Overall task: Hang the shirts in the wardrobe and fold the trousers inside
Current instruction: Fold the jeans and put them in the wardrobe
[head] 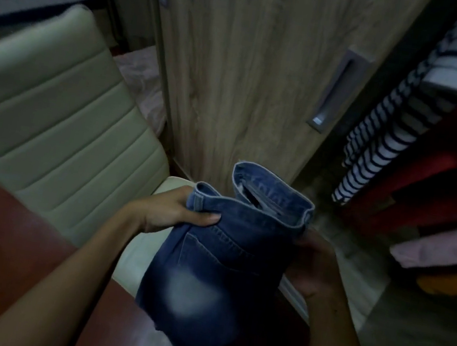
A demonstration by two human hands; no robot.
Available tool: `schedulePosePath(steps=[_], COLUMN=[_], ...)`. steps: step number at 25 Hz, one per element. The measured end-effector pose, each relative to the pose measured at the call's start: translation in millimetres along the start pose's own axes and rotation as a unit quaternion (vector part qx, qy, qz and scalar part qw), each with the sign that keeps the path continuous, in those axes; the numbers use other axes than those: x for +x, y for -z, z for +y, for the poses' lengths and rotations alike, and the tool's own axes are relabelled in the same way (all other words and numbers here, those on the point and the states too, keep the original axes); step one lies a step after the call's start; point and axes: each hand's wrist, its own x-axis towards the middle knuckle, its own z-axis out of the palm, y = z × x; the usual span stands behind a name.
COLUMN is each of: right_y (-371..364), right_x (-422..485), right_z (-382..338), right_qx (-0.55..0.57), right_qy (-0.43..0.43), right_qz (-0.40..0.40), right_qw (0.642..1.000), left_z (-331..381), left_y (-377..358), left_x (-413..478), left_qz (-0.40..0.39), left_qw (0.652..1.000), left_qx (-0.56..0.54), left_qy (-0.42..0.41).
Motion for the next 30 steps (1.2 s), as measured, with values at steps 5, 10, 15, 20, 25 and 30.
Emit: schedulePosePath(steps=[5,10,15,20,25,30], right_y=[-26.7,-33.3,-37.4,-44.7,-50.8,-78.6], right_x=[-26.5,-33.1,-39.6,-57.0,-75.4,-82.1], right_z=[-31.9,-65.1,-93.0,-110.6,-136.7,-158.1], right_qx=[-0.018,-0.020,-0.043,-0.024,-0.016,-0.392], right_qy=[0.071,0.074,0.074,0.117,0.211,0.291], right_qz=[-0.050,-0.097,-0.134,-0.166,-0.119,-0.005], right_qw=[0.996,0.992,0.987,0.979,0.970,0.873], left_z=[31.1,49.9,71.6,102.9,136.6,170.6], left_y=[-43.7,-76.5,-97.5,-107.5,-106.9,-103.5], left_x=[2.3,6.9,18.2,25.3,25.2,10.1], left_qz=[0.073,0.145,0.176,0.169,0.337,0.366], left_qw=[0.993,0.963,0.930,0.944,0.881,0.860], left_qx=[0.035,0.096,0.176,0.157,0.092,0.066], left_qy=[-0.090,-0.208,-0.270,-0.237,-0.318,-0.349])
